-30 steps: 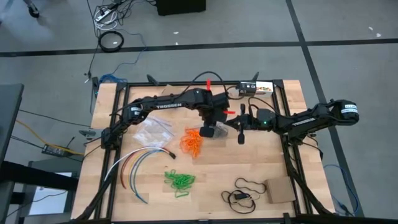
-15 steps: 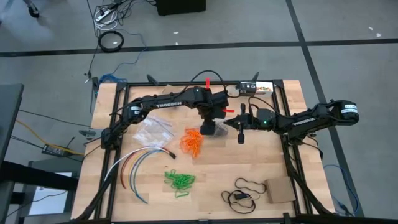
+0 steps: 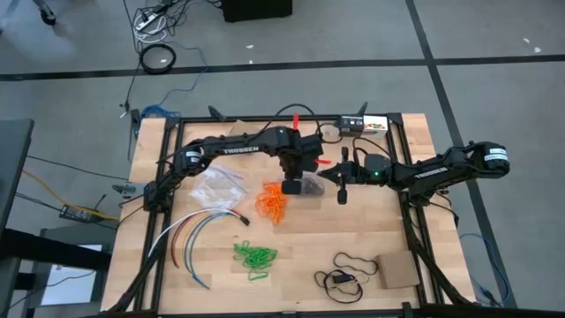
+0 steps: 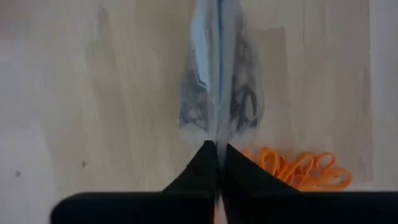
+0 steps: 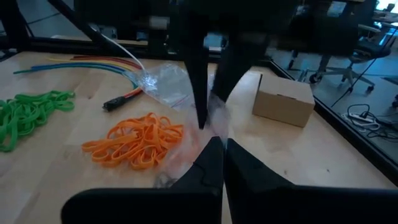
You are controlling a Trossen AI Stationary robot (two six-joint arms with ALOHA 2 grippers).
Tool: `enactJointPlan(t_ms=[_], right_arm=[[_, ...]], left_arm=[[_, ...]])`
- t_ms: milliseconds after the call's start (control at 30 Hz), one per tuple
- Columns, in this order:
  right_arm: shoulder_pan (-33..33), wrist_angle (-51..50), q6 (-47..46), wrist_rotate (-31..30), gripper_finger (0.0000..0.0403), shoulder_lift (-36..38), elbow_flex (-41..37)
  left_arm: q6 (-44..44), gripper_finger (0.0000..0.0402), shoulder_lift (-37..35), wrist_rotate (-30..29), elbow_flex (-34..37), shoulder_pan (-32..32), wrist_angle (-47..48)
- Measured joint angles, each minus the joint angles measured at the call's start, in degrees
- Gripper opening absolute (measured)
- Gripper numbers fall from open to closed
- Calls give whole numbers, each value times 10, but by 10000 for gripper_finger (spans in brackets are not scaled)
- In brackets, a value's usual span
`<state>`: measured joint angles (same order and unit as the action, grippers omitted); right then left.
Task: Sort rubber bands
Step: Close the transparent zip bag
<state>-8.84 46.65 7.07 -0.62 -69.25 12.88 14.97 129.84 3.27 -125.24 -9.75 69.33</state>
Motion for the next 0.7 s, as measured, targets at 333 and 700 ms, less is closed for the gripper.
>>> enactJointPlan(t_ms=[333,700], right_arm=[[0,0,-1,0,0,0,0],[0,2,0,0,0,0,0]], left_arm=[[-2,26,-5,22,22,-1,-45],[-2,98,-26,40,22,-28,-22]])
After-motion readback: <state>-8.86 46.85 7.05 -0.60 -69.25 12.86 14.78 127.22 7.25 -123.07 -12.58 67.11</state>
